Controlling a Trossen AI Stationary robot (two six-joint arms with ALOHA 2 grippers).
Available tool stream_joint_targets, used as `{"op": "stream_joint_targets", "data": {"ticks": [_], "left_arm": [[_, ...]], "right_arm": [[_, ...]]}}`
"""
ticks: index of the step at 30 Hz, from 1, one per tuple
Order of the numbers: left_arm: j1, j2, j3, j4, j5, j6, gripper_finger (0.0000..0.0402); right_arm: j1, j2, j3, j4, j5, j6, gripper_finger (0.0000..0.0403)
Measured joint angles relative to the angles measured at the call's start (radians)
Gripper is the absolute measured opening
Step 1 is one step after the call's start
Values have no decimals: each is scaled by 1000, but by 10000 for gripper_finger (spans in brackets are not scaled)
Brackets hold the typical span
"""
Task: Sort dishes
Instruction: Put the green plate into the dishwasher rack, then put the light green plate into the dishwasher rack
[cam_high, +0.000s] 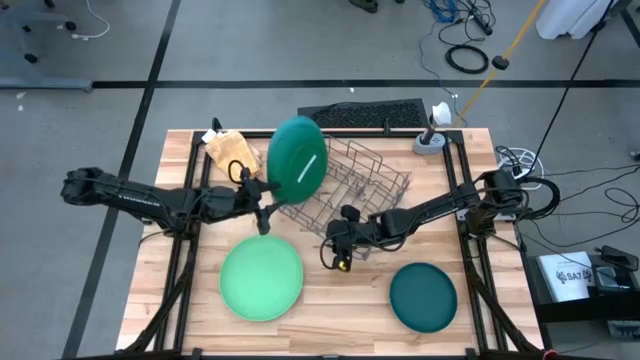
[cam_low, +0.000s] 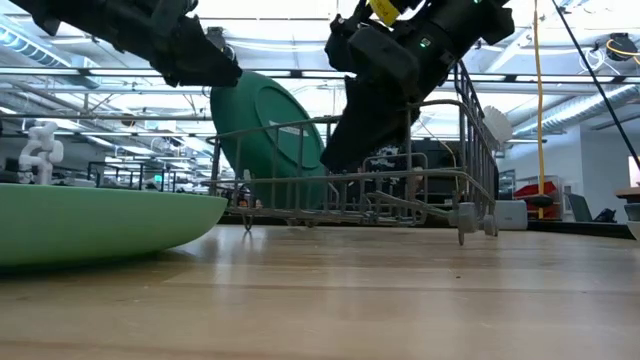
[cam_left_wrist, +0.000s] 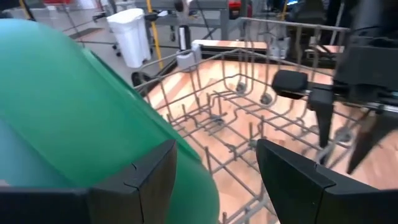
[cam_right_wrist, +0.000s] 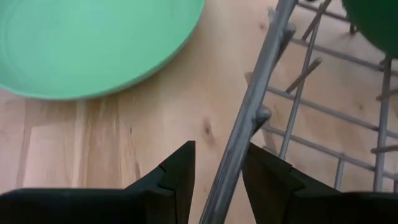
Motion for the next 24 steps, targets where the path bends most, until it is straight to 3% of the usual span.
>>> {"op": "stream_joint_targets", "data": {"ticks": [5, 14, 24], "left_arm": [[-46, 0, 0, 3, 11, 1, 233], [-111, -1, 0, 86, -26, 85, 233], [-148, -1, 0, 99, -29, 85, 233]], "right_arm": [[7, -2, 1, -34, -4, -6, 118], [19, -22, -2, -4, 192, -71, 118], [30, -27, -2, 55, 210, -129, 119]]}}
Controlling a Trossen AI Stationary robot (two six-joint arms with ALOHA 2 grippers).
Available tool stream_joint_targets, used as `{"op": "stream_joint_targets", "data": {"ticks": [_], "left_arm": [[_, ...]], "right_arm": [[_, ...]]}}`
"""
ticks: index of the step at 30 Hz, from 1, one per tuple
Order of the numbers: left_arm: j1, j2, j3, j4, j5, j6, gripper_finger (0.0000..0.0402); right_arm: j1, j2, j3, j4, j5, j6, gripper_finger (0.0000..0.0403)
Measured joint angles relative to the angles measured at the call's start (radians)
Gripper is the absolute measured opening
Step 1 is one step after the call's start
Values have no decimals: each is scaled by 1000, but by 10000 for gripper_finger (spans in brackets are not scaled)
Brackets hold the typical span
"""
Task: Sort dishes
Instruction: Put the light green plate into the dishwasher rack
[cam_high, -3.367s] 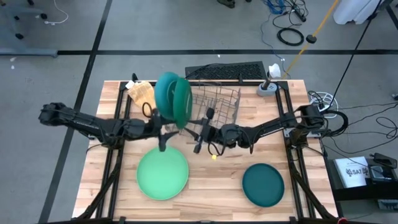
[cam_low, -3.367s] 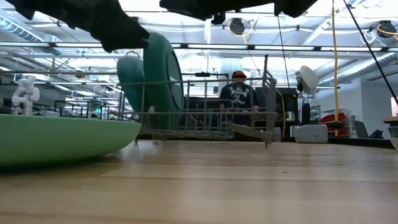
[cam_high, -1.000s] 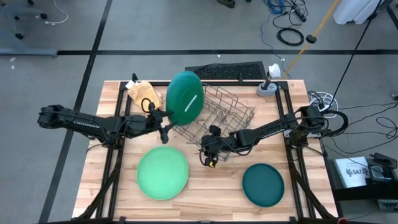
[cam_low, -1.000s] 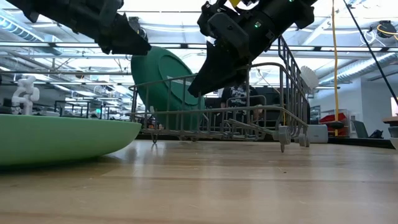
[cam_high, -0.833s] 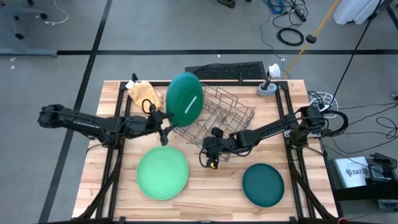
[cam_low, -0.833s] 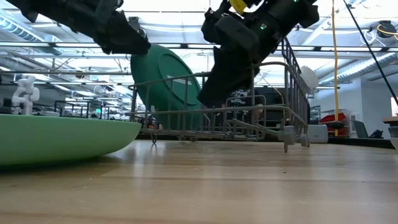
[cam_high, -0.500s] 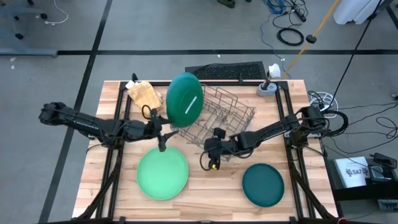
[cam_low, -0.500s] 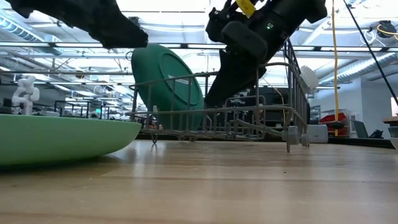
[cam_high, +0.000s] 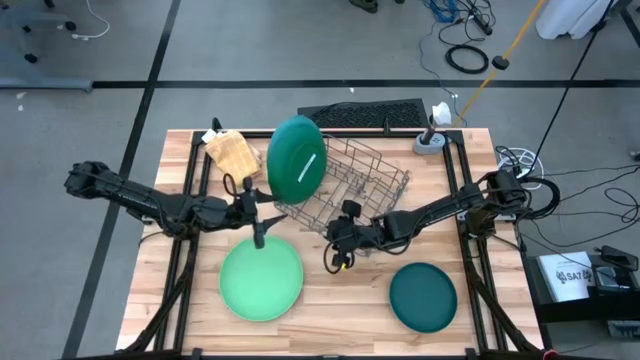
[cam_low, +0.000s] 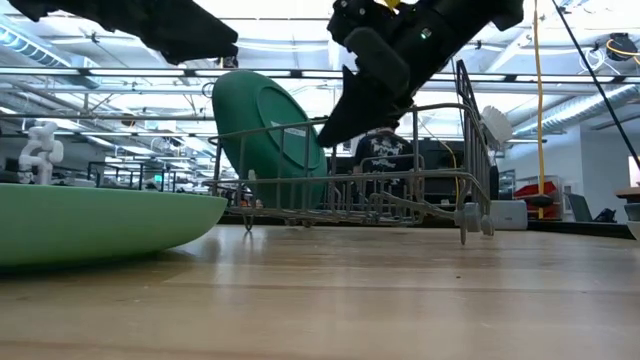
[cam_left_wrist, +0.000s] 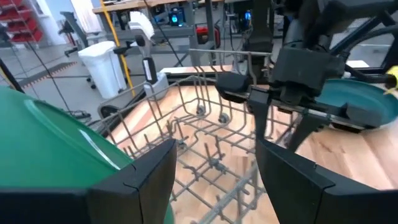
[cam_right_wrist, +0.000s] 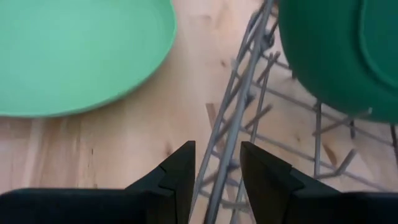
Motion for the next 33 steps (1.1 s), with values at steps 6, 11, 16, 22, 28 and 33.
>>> {"op": "stream_joint_targets", "data": {"ticks": [6, 11, 16, 22, 28, 33], "left_arm": [[-46, 0, 0, -6, -25, 2, 233], [-90, 0, 0, -21, -23, 3, 233], [-154, 0, 0, -165, 169, -112, 233], [-259, 0, 0, -365, 203, -375, 233], [-349, 66, 0, -352, 356, -505, 233], [-439, 221, 13, -333, 491, -633, 233]], "right_arm": [[1, 0, 0, 150, 102, -119, 119], [4, 0, 13, 317, 154, -265, 119], [26, -1, 70, 345, 56, -361, 119], [57, -1, 110, 299, -172, -267, 119], [105, 0, 113, 203, -76, -261, 119], [107, 0, 115, 230, -27, -279, 119]]}}
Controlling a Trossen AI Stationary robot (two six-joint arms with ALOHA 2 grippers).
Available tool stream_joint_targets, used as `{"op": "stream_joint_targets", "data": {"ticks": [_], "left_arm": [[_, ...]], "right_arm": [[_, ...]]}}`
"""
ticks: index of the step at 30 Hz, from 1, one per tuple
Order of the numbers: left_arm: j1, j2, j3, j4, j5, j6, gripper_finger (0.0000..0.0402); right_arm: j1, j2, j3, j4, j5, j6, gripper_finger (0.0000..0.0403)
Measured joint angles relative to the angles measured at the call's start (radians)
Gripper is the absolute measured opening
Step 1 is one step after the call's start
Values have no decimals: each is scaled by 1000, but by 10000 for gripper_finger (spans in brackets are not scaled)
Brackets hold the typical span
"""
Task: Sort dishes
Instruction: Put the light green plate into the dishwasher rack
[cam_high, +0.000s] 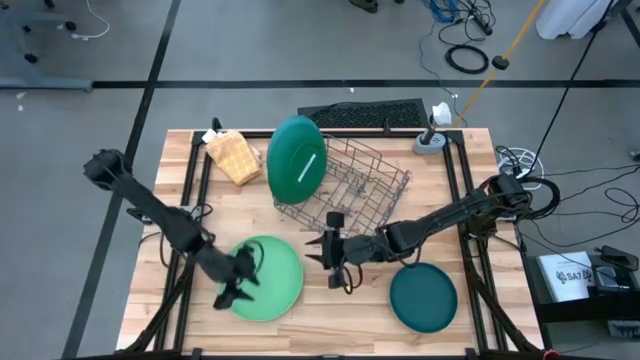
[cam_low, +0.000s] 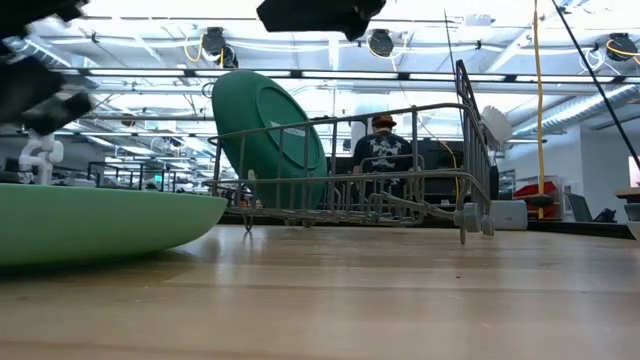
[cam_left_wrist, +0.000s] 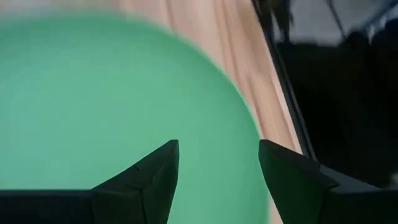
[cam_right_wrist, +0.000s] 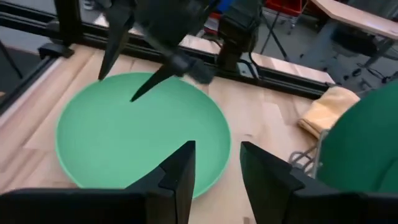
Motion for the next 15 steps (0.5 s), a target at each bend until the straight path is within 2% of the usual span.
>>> {"op": "stream_joint_targets", "data": {"ticks": [5, 11, 15], "left_arm": [[-95, 170, 112, -50, 13, -29, 233], [-164, 330, 309, -286, -101, -29, 233], [-194, 443, 409, -367, -154, -30, 233]], "right_arm": [[2, 0, 0, 19, -4, -1, 119], [11, 0, 0, 19, -2, -1, 118], [22, 0, 0, 21, -3, -5, 118]]}}
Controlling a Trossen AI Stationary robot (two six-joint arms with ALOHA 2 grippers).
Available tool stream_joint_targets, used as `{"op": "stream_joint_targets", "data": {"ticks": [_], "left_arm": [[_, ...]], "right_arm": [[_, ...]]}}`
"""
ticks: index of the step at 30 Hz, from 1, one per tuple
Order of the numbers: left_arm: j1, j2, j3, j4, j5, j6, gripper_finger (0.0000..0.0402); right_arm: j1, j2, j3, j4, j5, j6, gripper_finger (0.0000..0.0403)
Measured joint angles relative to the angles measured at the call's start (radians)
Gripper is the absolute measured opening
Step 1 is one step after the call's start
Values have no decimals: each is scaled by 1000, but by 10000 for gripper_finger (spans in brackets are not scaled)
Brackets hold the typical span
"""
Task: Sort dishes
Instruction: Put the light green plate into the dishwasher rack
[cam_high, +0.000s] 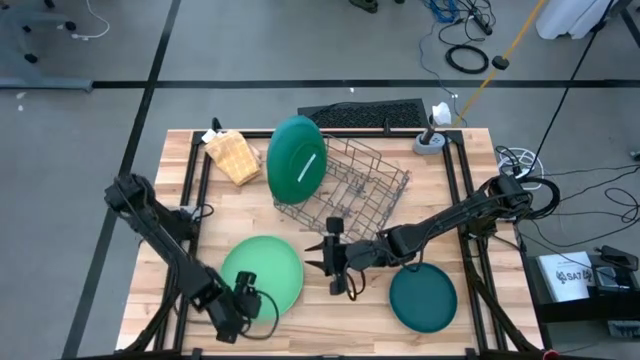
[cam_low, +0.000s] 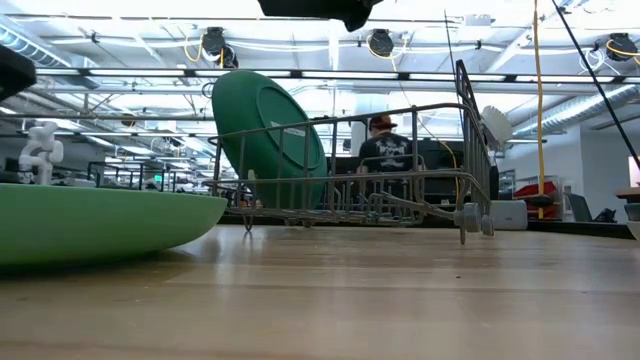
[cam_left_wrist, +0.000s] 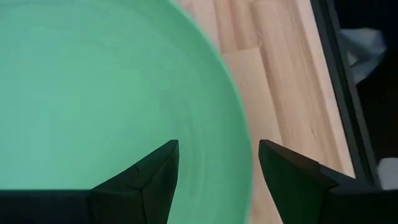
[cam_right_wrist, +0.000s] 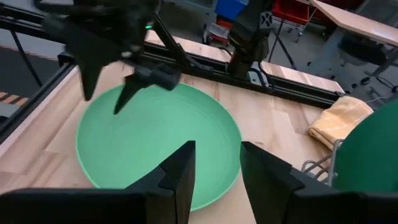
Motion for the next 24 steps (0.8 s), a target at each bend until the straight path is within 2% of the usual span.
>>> {"op": "stream_joint_targets", "data": {"ticks": [5, 11, 14, 18, 19, 21, 24], "left_arm": [[-28, 153, 103, -70, -43, -3, 233], [-35, 300, 207, -231, -113, -96, 222], [-28, 320, 227, -268, -127, -104, 170], [-22, 303, 242, -308, -237, -63, 44], [-21, 293, 243, -322, -258, -48, 26], [-15, 267, 254, -324, -276, -38, 17], [0, 190, 283, -353, -247, -17, 12]], "right_arm": [[11, 0, 0, 13, 5, -13, 118], [50, 0, 1, 62, 47, -2, 118], [78, 0, 1, 65, 98, -23, 118], [103, 0, 1, 68, 162, -49, 118], [106, -3, 1, 62, 168, -52, 118], [114, -8, 1, 60, 185, -51, 118], [130, -35, 1, 51, 211, -61, 118]]}}
